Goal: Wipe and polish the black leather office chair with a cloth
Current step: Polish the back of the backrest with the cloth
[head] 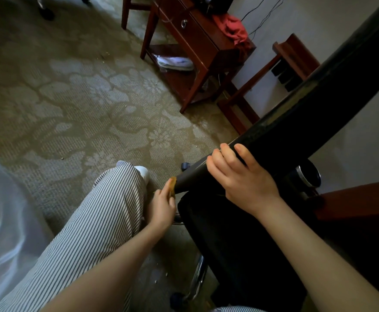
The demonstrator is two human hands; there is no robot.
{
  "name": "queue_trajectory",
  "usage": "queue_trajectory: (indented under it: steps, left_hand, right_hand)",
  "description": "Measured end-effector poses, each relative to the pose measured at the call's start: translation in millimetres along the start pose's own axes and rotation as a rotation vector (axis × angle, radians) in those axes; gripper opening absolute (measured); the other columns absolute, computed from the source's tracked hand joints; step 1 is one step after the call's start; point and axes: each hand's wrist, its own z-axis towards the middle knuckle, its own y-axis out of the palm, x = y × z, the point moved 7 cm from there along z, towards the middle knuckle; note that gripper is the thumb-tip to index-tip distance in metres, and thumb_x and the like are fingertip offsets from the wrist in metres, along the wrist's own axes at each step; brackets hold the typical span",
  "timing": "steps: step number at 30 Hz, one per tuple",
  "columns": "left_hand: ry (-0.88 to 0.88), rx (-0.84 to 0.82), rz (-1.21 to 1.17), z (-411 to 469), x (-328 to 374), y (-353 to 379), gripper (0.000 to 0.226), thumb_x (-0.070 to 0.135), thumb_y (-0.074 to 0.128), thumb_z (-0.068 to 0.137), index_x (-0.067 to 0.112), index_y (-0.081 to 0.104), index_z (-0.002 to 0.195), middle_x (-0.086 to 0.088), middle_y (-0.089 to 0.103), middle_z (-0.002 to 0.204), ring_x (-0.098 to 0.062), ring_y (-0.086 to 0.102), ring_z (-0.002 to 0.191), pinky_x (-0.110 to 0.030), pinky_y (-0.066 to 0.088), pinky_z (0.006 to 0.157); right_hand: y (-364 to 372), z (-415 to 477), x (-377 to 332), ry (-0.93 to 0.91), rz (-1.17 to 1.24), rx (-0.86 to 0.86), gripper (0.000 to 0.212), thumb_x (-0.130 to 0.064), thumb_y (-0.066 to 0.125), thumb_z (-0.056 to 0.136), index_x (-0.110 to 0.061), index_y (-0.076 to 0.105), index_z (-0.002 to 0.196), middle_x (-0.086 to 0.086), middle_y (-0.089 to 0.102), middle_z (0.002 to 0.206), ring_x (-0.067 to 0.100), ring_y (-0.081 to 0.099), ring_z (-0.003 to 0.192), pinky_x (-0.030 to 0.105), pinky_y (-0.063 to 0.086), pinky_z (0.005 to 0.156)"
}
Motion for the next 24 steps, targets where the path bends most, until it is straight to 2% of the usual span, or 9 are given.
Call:
queue_trajectory:
  steps: [3,5,7,12,15,17,20,22,24]
  left_hand:
    - [-0.211,-0.103,-0.19,22,-30,10,0.05,0.007,0.039,0.094,0.028,0.041,0.139,-0.006,0.06,0.085,-0.012,0.053,0.064,-0.026,0.045,0.063]
    - [-0.368,-0.189,-0.29,25,-44,16,0.043,0.01,0.034,0.097,0.027,0.045,0.135,-0.004,0.055,0.077,-0.015,0.052,0.066,-0.037,0.048,0.073]
    - [-0.425,-0.232,-0.349,21,-46,21,0.042,0.012,0.033,0.096,0.03,0.046,0.131,-0.004,0.054,0.075,-0.02,0.053,0.068,-0.046,0.05,0.08]
    - [-0.339,-0.215,-0.437,7,-14,12,0.043,0.003,0.033,0.093,0.023,0.048,0.129,-0.004,0.053,0.074,-0.016,0.052,0.063,-0.033,0.048,0.065]
    - [-0.273,-0.207,-0.442,5,7,1,0.035,0.003,0.035,0.093,0.026,0.051,0.115,-0.003,0.053,0.068,-0.015,0.051,0.058,-0.027,0.045,0.053]
    - [-0.234,-0.207,-0.408,0,21,-3,0.036,0.006,0.037,0.093,0.034,0.048,0.114,-0.002,0.057,0.074,-0.017,0.055,0.066,-0.03,0.049,0.06]
    - [-0.186,-0.183,-0.331,-7,36,-8,0.037,0.012,0.038,0.089,0.031,0.054,0.116,-0.004,0.064,0.085,-0.025,0.062,0.079,-0.039,0.055,0.079]
    - [-0.157,-0.174,-0.282,-10,44,-10,0.045,0.02,0.037,0.081,0.032,0.056,0.12,-0.006,0.068,0.095,-0.029,0.064,0.089,-0.046,0.053,0.085]
    - [-0.127,-0.169,-0.274,-14,55,-11,0.054,0.028,0.034,0.072,0.035,0.057,0.121,-0.004,0.068,0.105,-0.027,0.063,0.098,-0.046,0.05,0.09]
  right_hand:
    - [-1,0,1,0.006,-0.002,0.006,0.038,-0.018,0.055,0.07,-0.01,0.06,0.106,0.005,0.065,0.107,0.027,0.04,0.114,0.041,0.009,0.111]
    - [-1,1,0,0.003,-0.006,0.007,0.037,-0.017,0.053,0.07,-0.009,0.059,0.106,0.005,0.065,0.107,0.027,0.04,0.114,0.041,0.008,0.111]
    - [0,-1,-2,-0.005,-0.005,0.007,0.037,-0.017,0.051,0.071,-0.01,0.059,0.106,0.004,0.065,0.107,0.027,0.04,0.114,0.041,0.007,0.112]
    - [3,-3,-2,-0.001,-0.012,0.006,0.036,-0.015,0.045,0.074,-0.009,0.058,0.107,0.005,0.064,0.108,0.028,0.04,0.115,0.043,0.006,0.113]
    - [5,-1,0,0.014,-0.012,0.007,0.039,-0.015,0.045,0.072,-0.008,0.056,0.108,0.007,0.063,0.108,0.029,0.04,0.115,0.043,0.003,0.114]
    - [5,-1,0,0.01,0.005,-0.004,0.043,-0.017,0.048,0.067,-0.006,0.055,0.109,0.008,0.063,0.108,0.03,0.04,0.115,0.043,0.002,0.114]
    - [2,0,0,0.022,0.061,-0.032,0.052,-0.017,0.055,0.061,-0.006,0.063,0.11,0.009,0.064,0.112,0.03,0.039,0.115,0.042,0.003,0.114]
    - [-4,1,1,0.026,0.108,-0.045,0.055,-0.019,0.059,0.06,-0.007,0.066,0.113,0.009,0.063,0.118,0.028,0.038,0.117,0.04,0.003,0.114]
    - [-9,1,2,0.043,0.173,-0.049,0.063,-0.021,0.068,0.056,-0.006,0.064,0.117,0.008,0.059,0.127,0.026,0.036,0.121,0.038,0.001,0.114]
